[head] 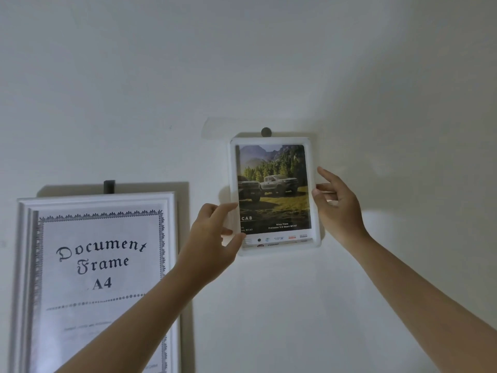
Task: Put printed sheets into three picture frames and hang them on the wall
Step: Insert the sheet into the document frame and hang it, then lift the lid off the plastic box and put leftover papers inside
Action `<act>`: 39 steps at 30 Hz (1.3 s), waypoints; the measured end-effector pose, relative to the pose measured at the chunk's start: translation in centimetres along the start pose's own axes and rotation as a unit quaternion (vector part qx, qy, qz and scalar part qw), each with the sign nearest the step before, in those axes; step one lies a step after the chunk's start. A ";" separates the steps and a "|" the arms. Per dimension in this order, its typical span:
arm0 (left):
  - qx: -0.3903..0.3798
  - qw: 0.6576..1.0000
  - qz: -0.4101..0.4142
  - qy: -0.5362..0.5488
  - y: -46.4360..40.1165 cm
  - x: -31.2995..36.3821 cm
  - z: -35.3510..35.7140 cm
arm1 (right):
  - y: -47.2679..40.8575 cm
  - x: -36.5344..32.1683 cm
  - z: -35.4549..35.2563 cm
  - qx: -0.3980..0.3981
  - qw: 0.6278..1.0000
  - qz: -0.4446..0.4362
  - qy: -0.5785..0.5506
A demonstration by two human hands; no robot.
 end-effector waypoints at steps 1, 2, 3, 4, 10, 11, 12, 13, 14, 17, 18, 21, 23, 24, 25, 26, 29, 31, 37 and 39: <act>0.001 1.000 -0.006 0.001 0.4 0.1 -0.1 | 0.2 0.0 -0.2 -0.012 1.000 0.004 0.000; 0.001 1.000 -0.012 0.003 0.9 0.3 -0.1 | 0.5 0.0 -0.5 -0.024 1.000 0.009 0.003; 0.002 1.000 -0.021 0.007 1.5 0.5 -0.1 | 0.8 0.1 -0.8 -0.034 0.999 0.016 0.009; 0.002 0.999 -0.032 0.013 2.3 0.7 -0.1 | 1.3 0.2 -1.1 -0.045 0.999 0.025 0.018; -0.029 0.989 -0.138 0.054 9.8 2.4 1.3 | 7.4 1.9 -3.7 -0.106 0.988 0.071 0.082; -0.046 0.984 -0.162 0.060 11.6 2.6 1.7 | 9.0 2.2 -4.3 -0.120 0.985 0.081 0.097; -0.067 0.978 -0.187 0.063 13.4 2.8 2.2 | 10.8 2.7 -4.9 -0.134 0.980 0.091 0.112; -0.090 0.970 -0.214 0.067 15.4 2.9 2.7 | 12.7 3.3 -5.5 -0.150 0.975 0.101 0.127; -0.113 0.961 -0.244 0.071 17.5 3.0 3.2 | 14.8 3.9 -6.2 -0.167 0.969 0.113 0.142; -0.165 0.922 -0.337 0.093 23.7 3.4 4.8 | 21.5 6.4 -8.5 -0.223 0.943 0.166 0.183; -0.179 0.906 -0.370 0.099 25.8 3.5 5.3 | 23.8 7.3 -9.3 -0.245 0.930 0.188 0.197; -0.212 0.849 -0.468 0.123 32.0 4.4 6.8 | 30.6 10.4 -11.8 -0.307 0.886 0.248 0.244; -0.237 0.810 -0.523 0.122 36.0 4.8 7.9 | 34.7 12.6 -13.5 -0.356 0.848 0.267 0.289; -0.254 0.793 -0.543 0.111 37.8 5.0 8.4 | 36.6 13.6 -14.4 -0.380 0.828 0.273 0.309; -0.269 0.777 -0.561 0.098 39.6 5.1 8.9 | 38.4 14.6 -15.3 -0.402 0.808 0.281 0.327; -0.282 0.761 -0.578 0.088 41.2 5.2 9.3 | 40.0 15.5 -16.2 -0.423 0.787 0.291 0.341; -0.304 0.714 -0.627 0.069 44.9 5.7 10.2 | 43.9 17.5 -18.6 -0.466 0.729 0.328 0.378; -0.309 0.694 -0.647 0.068 46.3 6.2 10.7 | 45.8 18.4 -19.8 -0.476 0.702 0.362 0.386; -0.288 0.689 -0.662 0.055 47.5 6.1 12.0 | 48.5 19.3 -20.5 -0.470 0.700 0.393 0.367; -0.251 0.682 -0.683 0.072 47.5 5.7 12.3 | 48.7 19.5 -20.3 -0.452 0.713 0.403 0.353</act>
Point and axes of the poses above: each hand's wrist, its own y-axis away from the middle knuckle, its own z-axis out of the palm, x = y × z, the point moved 1 cm from there along -y, towards the middle knuckle, and after that the axes turned 14 degrees about y, right-handed, at the moved point
